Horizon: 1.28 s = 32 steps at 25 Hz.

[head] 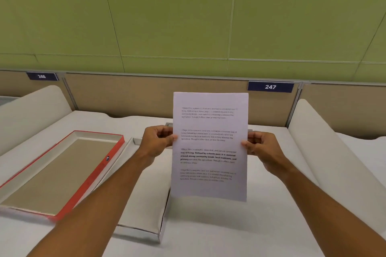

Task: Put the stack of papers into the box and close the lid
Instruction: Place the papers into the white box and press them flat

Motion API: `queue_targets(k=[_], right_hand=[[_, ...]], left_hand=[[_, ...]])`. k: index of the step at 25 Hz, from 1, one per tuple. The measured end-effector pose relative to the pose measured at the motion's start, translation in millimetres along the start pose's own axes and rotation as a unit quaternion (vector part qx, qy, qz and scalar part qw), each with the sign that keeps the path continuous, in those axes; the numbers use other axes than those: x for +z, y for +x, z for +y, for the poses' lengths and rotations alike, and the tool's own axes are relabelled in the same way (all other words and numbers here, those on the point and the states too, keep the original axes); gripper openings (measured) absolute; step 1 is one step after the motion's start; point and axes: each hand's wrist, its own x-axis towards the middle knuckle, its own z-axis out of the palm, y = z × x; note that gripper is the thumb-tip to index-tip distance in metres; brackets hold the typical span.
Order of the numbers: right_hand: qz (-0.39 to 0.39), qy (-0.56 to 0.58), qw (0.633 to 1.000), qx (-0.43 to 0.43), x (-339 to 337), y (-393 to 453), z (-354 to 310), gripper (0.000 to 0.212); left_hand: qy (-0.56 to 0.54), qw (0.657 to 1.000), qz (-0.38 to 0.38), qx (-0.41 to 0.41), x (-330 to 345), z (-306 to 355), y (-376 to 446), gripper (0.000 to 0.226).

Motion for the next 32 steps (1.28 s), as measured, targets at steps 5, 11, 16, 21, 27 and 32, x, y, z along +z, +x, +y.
queue_targets(k=[5,11,16,21,27,32], right_hand=[[-0.007,0.015,0.999,0.029,52,9,-14,0.020],[0.015,-0.018,0.992,0.125,136,30,-2,0.015],[0.066,-0.049,0.972,0.218,212,42,24,0.029],[0.104,-0.067,0.946,0.301,265,44,48,0.005],[0.108,-0.121,0.926,0.341,296,45,73,0.017],[0.136,-0.167,0.912,0.349,311,49,80,0.021]], left_hand=[[0.003,0.999,0.029,-0.033,-50,6,3,0.017],[0.016,0.990,0.029,-0.137,-126,-19,33,0.011],[0.041,0.975,0.023,-0.218,-176,-54,58,0.006],[0.067,0.959,0.029,-0.272,-202,-91,71,0.026],[0.143,0.943,0.011,-0.301,-212,-118,77,0.024],[0.234,0.929,-0.006,-0.285,-210,-128,76,0.024]])
